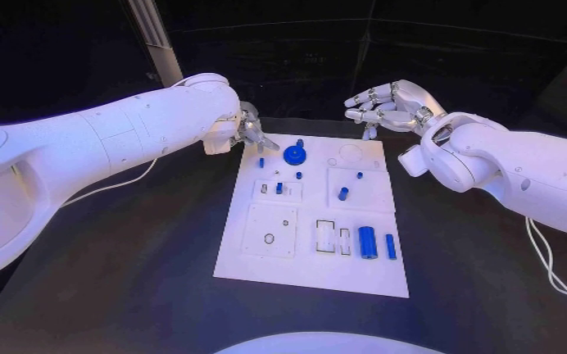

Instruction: Assemble the parts on the task board

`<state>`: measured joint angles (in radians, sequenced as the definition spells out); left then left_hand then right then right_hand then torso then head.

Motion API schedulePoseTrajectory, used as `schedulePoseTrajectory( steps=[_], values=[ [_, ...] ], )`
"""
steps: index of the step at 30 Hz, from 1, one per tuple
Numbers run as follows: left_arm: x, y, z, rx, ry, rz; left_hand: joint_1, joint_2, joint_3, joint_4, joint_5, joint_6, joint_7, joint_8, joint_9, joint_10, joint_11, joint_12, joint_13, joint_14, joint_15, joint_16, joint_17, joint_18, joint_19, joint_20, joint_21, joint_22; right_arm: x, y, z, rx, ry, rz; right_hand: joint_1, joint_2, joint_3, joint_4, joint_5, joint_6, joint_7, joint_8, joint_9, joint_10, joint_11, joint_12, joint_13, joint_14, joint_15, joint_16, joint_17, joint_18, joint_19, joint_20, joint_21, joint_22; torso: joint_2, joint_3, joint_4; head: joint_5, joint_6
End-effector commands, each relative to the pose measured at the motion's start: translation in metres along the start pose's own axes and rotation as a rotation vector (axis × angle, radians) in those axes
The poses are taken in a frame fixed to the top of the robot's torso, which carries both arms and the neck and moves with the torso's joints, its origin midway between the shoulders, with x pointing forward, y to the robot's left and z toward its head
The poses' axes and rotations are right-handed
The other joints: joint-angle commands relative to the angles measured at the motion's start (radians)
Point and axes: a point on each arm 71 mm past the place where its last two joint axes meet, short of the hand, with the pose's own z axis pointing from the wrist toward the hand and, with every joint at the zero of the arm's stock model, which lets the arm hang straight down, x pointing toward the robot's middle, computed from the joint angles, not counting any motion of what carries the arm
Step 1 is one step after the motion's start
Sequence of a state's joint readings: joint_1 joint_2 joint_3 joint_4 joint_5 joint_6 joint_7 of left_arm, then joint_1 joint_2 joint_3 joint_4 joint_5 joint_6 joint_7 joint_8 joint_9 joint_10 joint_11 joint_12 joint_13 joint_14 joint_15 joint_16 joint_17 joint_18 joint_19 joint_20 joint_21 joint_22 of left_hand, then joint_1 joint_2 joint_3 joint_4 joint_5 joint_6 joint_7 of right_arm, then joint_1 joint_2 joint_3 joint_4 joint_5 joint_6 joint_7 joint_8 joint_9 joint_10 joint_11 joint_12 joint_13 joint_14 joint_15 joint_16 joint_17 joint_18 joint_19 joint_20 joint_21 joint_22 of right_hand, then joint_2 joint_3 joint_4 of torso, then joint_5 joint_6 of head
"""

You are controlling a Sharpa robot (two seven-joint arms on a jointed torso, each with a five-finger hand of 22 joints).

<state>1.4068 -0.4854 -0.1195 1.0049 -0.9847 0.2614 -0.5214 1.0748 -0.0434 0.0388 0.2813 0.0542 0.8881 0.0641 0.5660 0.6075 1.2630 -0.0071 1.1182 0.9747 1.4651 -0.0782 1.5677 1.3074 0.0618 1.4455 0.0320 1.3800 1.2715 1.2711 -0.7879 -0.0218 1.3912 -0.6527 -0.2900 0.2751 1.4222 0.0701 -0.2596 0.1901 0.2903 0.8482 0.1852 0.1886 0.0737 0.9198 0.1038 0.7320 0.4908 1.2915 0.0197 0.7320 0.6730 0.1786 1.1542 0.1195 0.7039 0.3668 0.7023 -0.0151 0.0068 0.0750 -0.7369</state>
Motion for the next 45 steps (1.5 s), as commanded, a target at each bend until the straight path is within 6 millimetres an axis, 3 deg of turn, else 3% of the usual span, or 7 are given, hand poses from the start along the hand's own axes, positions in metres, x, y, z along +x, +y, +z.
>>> schedulePoseTrajectory(
  steps=[1, 45],
  values=[
    [0.002, 0.002, 0.003, -0.002, 0.031, 0.05, 0.007, 0.004, -0.006, 0.002, 0.0, 0.008, -0.001, -0.002, -0.001, 0.002, -0.001, 0.005, 0.002, 0.106, 0.008, 0.003, 0.263, 0.003, 0.001, 0.007, 0.0, 0.001, 0.0, 0.002, 0.001, -0.012, 0.005, 0.006, -0.001, 0.004, 0.003, 0.002, 0.005, -0.005, 0.0, 0.004, 0.0, -0.006, -0.002, 0.005, -0.001, -0.007, 0.001, -0.006, -0.002, 0.004, -0.008, 0.002, -0.005, -0.001, 0.0, -0.0004, 0.0006, -0.001, -0.004],
    [0.012, 0.006, 0.014, -0.036, 0.109, 0.079, 0.073, 0.041, -0.009, -0.018, 0.001, 0.028, -0.007, 0.005, -0.016, 0.009, -0.007, 0.017, 0.007, 0.106, 0.003, 0.003, 0.263, 0.001, 0.007, 0.003, 0.006, 0.013, 0.005, 0.004, 0.005, -0.017, 0.015, 0.01, 0.009, 0.009, 0.007, -0.002, 0.01, -0.007, 0.0, 0.008, 0.0, -0.007, -0.002, 0.007, -0.008, -0.007, 0.001, -0.006, -0.003, 0.004, -0.008, 0.002, -0.006, -0.001, -0.002, 0.001, 0.002, -0.002, -0.015]
  ],
)
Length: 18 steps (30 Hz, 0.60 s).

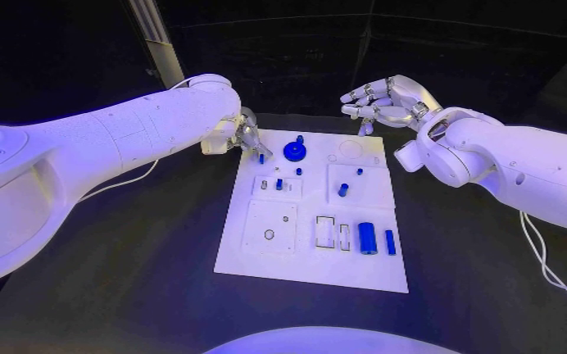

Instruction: Assemble the parts on the task board

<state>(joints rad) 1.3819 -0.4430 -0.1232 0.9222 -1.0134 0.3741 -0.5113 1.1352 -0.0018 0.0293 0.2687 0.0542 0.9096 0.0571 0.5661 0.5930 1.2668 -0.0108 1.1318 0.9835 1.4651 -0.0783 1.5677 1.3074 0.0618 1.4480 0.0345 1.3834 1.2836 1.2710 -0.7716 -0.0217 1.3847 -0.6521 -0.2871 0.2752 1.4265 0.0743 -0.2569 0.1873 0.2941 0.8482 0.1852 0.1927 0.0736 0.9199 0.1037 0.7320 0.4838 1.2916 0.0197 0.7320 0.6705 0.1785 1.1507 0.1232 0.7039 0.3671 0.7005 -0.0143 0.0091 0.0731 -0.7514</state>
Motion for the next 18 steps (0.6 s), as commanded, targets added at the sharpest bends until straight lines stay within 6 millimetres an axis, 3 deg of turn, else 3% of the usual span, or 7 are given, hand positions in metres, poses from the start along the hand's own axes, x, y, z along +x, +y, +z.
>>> schedulePoseTrajectory(
  steps=[1, 14, 18],
  values=[
    [0.0006, -0.0007, -0.0002, 0.002, 0.017, 0.018, 0.014, 0.001, 0.001, -0.007, 0.001, 0.007, 0.0, 0.005, -0.002, 0.005, -0.004, 0.003, -0.002, 0.106, 0.003, 0.003, 0.263, 0.001, 0.004, 0.0, 0.003, 0.002, 0.0003, 0.0018, 0.0007, -0.011, 0.006, 0.005, 0.004, 0.005, 0.004, 0.001, 0.006, -0.007, 0.0, 0.004, 0.001, -0.007, -0.002, 0.007, -0.001, -0.008, 0.001, -0.006, -0.001, 0.004, -0.005, -0.002, -0.006, -0.001, 0.0, 0.0, -0.0003, 0.0, -0.001],
    [0.0015, -0.0047, 0.0005, 0.01, 0.018, 0.021, 0.027, 0.007, 0.006, -0.012, 0.001, 0.008, -0.001, 0.005, -0.005, 0.006, -0.004, 0.004, -0.001, 0.106, 0.003, 0.003, 0.263, 0.001, 0.005, 0.0, 0.003, 0.003, 0.0014, 0.002, 0.0018, -0.012, 0.009, 0.006, 0.004, 0.005, 0.004, 0.001, 0.006, -0.007, 0.0, 0.004, 0.001, -0.007, -0.002, 0.007, -0.001, -0.008, 0.001, -0.006, -0.001, 0.004, -0.005, -0.002, -0.006, -0.001, 0.001, -0.0005, 0.0, -0.003, -0.003],
    [0.0001, -0.0043, 0.0007, 0.01, 0.001, 0.011, 0.047, 0.024, 0.018, -0.022, 0.001, 0.009, -0.001, 0.006, -0.009, 0.006, -0.005, 0.004, -0.003, 0.106, 0.002, 0.003, 0.263, 0.001, 0.005, 0.0, 0.003, 0.003, 0.0013, 0.0019, 0.0018, -0.012, 0.009, 0.006, 0.004, 0.005, 0.004, 0.001, 0.006, -0.007, 0.0, 0.004, 0.001, -0.007, -0.002, 0.007, -0.001, -0.008, 0.001, -0.006, -0.001, 0.004, -0.005, -0.002, -0.006, -0.001, 0.0, -0.0002, 0.0001, -0.003, -0.004]
  ],
)
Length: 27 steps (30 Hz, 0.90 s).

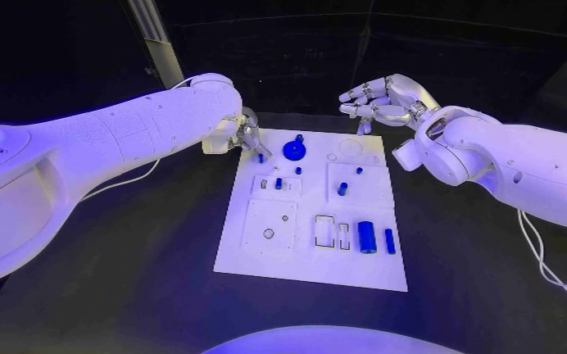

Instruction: Assemble the parts on the task board

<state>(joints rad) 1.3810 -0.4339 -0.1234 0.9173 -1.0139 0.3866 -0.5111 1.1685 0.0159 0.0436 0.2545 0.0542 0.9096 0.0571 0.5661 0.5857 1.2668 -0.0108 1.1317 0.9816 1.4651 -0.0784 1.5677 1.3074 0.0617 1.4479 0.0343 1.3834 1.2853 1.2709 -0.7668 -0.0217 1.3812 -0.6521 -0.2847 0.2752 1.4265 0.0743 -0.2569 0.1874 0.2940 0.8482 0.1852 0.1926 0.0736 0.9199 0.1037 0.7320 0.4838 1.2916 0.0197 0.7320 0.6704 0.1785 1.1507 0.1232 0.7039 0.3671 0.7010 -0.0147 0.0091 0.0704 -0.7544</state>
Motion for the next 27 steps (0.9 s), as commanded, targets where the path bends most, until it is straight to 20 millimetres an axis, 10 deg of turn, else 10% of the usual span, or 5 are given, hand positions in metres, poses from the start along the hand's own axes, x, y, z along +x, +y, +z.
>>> schedulePoseTrajectory(
  steps=[1, 9, 19, 27],
  values=[
    [-0.002, 0.0, 0.0, 0.007, -0.016, -0.002, 0.033, 0.019, 0.018, -0.018, 0.001, 0.009, -0.004, 0.006, -0.003, 0.005, -0.007, 0.004, -0.002, 0.106, 0.001, 0.003, 0.263, 0.001, 0.005, -0.001, 0.003, 0.001, 0.0, 0.002, 0.001, -0.011, 0.006, 0.005, 0.004, 0.005, 0.004, 0.001, 0.006, -0.007, 0.0, 0.004, 0.001, -0.007, -0.002, 0.007, -0.001, -0.008, 0.001, -0.006, -0.001, 0.004, -0.005, -0.002, -0.006, -0.002, 0.0, 0.0002, 0.0001, 0.0, -0.001],
    [-0.004, -0.001, 0.0, 0.029, -0.054, -0.023, 0.187, 0.07, 0.186, -0.133, 0.003, -0.012, -0.011, -0.004, -0.017, -0.002, -0.016, -0.007, -0.009, 0.106, -0.009, 0.003, 0.263, -0.001, 0.007, -0.012, 0.007, 0.011, 0.001, 0.002, 0.001, -0.01, 0.009, 0.006, 0.004, 0.005, 0.004, 0.001, 0.006, -0.007, 0.0, 0.004, 0.001, -0.007, -0.002, 0.007, -0.001, -0.008, 0.001, -0.006, -0.001, 0.004, -0.005, -0.002, -0.006, -0.002, 0.0, 0.0003, -0.0005, 0.0, -0.002],
    [-0.004, 0.0, -0.002, 0.058, -0.064, -0.062, 0.068, -0.034, 0.529, -0.201, 0.005, -0.015, -0.004, 0.037, -0.011, 0.017, -0.01, -0.007, -0.017, 0.106, 0.0, 0.003, 0.263, -0.002, 0.009, -0.004, 0.012, 0.023, 0.0, 0.001, 0.001, -0.006, 0.011, 0.006, 0.007, 0.006, 0.005, 0.0, 0.007, -0.007, 0.0, 0.005, 0.001, -0.008, -0.002, 0.007, -0.003, -0.008, 0.001, -0.006, -0.002, 0.004, -0.005, -0.002, -0.006, -0.002, -0.001, 0.0009, 0.0012, 0.0, -0.005],
    [0.002, 0.005, -0.012, 0.077, -0.099, -0.099, 0.039, -0.048, 0.58, -0.218, 0.006, -0.013, -0.005, 0.052, -0.006, 0.024, -0.011, -0.002, -0.013, 0.106, -0.001, 0.003, 0.263, -0.003, 0.012, -0.005, 0.015, 0.03, -0.001, 0.0, 0.0, -0.002, 0.011, 0.006, 0.007, 0.006, 0.005, 0.0, 0.007, -0.007, 0.0, 0.005, 0.001, -0.008, -0.002, 0.007, -0.003, -0.008, 0.001, -0.006, -0.002, 0.004, -0.005, -0.002, -0.006, -0.002, -0.004, 0.001, 0.0074, 0.0, -0.005]
  ],
)
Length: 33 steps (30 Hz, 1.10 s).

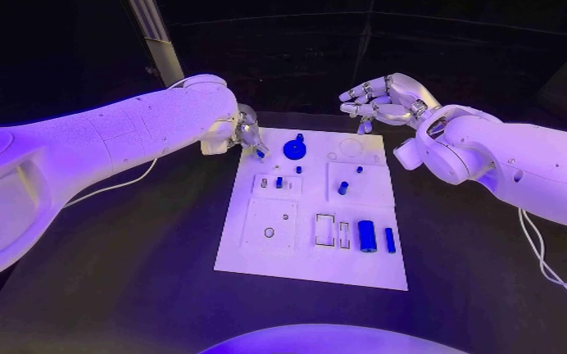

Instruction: Assemble the parts on the task board

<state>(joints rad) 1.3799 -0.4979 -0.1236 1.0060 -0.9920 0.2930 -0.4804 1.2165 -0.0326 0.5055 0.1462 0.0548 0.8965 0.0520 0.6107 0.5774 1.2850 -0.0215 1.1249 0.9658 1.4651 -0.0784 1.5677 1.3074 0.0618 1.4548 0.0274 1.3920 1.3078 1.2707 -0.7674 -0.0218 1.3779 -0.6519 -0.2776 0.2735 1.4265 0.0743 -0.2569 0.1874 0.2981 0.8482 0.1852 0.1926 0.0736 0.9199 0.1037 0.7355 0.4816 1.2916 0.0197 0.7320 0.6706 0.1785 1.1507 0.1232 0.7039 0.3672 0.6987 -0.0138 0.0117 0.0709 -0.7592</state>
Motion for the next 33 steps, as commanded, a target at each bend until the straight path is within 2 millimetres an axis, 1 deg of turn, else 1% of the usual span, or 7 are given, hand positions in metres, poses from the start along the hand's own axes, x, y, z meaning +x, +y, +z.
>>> schedulePoseTrajectory(
  steps=[1, 5, 9, 12, 15, 24, 33],
  values=[
    [0.001, -0.002, -0.006, 0.022, -0.051, -0.048, -0.011, -0.002, 0.123, -0.112, 0.007, 0.0, -0.001, 0.008, 0.003, 0.007, 0.0, 0.006, 0.003, 0.106, -0.002, 0.003, 0.263, -0.004, 0.006, 0.002, 0.008, 0.009, -0.001, 0.001, 0.0, -0.006, 0.006, 0.005, 0.007, 0.006, 0.005, 0.0, 0.003, -0.007, 0.0, 0.005, 0.001, -0.008, -0.002, 0.003, -0.001, -0.008, 0.001, -0.006, -0.002, 0.004, -0.005, -0.002, -0.006, -0.002, -0.002, 0.0004, 0.0069, 0.0, -0.001],
    [0.008, 0.0, -0.014, 0.035, -0.072, -0.058, -0.022, -0.009, 0.144, -0.12, 0.008, 0.0, -0.002, 0.015, 0.005, 0.011, -0.001, 0.01, 0.007, 0.106, -0.003, 0.003, 0.263, -0.005, 0.008, 0.001, 0.011, 0.014, -0.002, 0.0, 0.0, -0.004, 0.004, 0.004, 0.007, 0.006, 0.005, 0.0, 0.003, -0.007, 0.0, 0.005, 0.001, -0.008, -0.002, 0.003, -0.001, -0.008, 0.001, -0.006, -0.002, 0.004, -0.005, -0.002, -0.006, -0.002, -0.005, 0.0016, 0.0119, -0.002, -0.005],
    [0.019, 0.004, -0.021, 0.045, -0.084, -0.055, -0.025, -0.012, 0.151, -0.123, 0.008, 0.001, -0.002, 0.017, 0.006, 0.014, -0.002, 0.013, 0.011, 0.106, -0.003, 0.003, 0.263, -0.005, 0.01, 0.001, 0.013, 0.016, -0.003, -0.001, -0.001, -0.002, 0.003, 0.003, 0.007, 0.006, 0.005, 0.0, 0.003, -0.007, 0.0, 0.005, 0.001, -0.008, -0.002, 0.003, -0.001, -0.008, 0.001, -0.006, -0.002, 0.004, -0.005, -0.002, -0.006, -0.002, -0.007, 0.0013, 0.0144, -0.002, -0.009],
    [0.029, 0.008, -0.026, 0.052, -0.09, -0.04, -0.028, -0.015, 0.158, -0.127, 0.008, 0.002, -0.003, 0.02, 0.007, 0.016, -0.003, 0.015, 0.012, 0.106, -0.004, 0.003, 0.263, -0.006, 0.011, 0.0, 0.014, 0.018, -0.003, -0.001, -0.001, -0.001, 0.003, 0.003, 0.007, 0.006, 0.005, 0.0, 0.003, -0.007, 0.0, 0.005, 0.001, -0.008, -0.002, 0.003, -0.001, -0.008, 0.001, -0.006, -0.002, 0.004, -0.005, -0.002, -0.006, -0.002, -0.006, 0.0017, 0.0138, 0.0, -0.011],
    [0.035, 0.01, -0.03, 0.059, -0.096, -0.033, -0.029, -0.016, 0.159, -0.127, 0.008, 0.002, -0.003, 0.021, 0.007, 0.016, -0.003, 0.015, 0.012, 0.106, -0.004, 0.003, 0.263, -0.006, 0.011, 0.0, 0.014, 0.018, -0.003, -0.002, -0.001, 0.0, 0.003, 0.003, 0.007, 0.006, 0.005, 0.0, 0.003, -0.007, 0.0, 0.006, 0.001, -0.008, -0.002, 0.004, -0.002, -0.008, 0.001, -0.006, -0.002, 0.004, -0.005, -0.001, -0.006, -0.002, -0.007, 0.0008, 0.0163, 0.001, -0.012],
    [0.053, 0.011, -0.036, 0.06, -0.122, -0.006, -0.037, -0.023, 0.169, -0.13, 0.008, 0.006, -0.005, 0.026, 0.009, 0.023, -0.004, 0.023, 0.021, 0.106, -0.005, 0.003, 0.263, -0.006, 0.013, -0.001, 0.016, 0.022, -0.001, -0.003, -0.001, 0.002, 0.007, 0.006, 0.007, 0.006, 0.005, 0.0, 0.003, -0.007, 0.0, 0.006, 0.001, -0.008, -0.002, 0.004, -0.002, -0.008, 0.001, -0.006, -0.002, 0.004, -0.005, -0.001, -0.006, -0.002, -0.005, -0.0001, 0.0127, 0.005, -0.017],
    [0.065, 0.004, -0.038, 0.079, -0.117, 0.012, -0.04, -0.025, 0.172, -0.131, 0.008, 0.008, -0.006, 0.028, 0.01, 0.026, -0.005, 0.025, 0.024, 0.106, -0.005, 0.003, 0.263, -0.007, 0.013, -0.001, 0.017, 0.023, -0.001, -0.004, -0.001, 0.004, 0.008, 0.007, 0.007, 0.006, 0.005, 0.0, 0.003, -0.007, 0.0, 0.006, 0.001, -0.008, -0.002, 0.004, -0.002, -0.008, 0.001, -0.006, -0.002, 0.004, -0.005, -0.001, -0.006, -0.002, -0.005, 0.0018, 0.0125, 0.003, -0.026]
  ],
)
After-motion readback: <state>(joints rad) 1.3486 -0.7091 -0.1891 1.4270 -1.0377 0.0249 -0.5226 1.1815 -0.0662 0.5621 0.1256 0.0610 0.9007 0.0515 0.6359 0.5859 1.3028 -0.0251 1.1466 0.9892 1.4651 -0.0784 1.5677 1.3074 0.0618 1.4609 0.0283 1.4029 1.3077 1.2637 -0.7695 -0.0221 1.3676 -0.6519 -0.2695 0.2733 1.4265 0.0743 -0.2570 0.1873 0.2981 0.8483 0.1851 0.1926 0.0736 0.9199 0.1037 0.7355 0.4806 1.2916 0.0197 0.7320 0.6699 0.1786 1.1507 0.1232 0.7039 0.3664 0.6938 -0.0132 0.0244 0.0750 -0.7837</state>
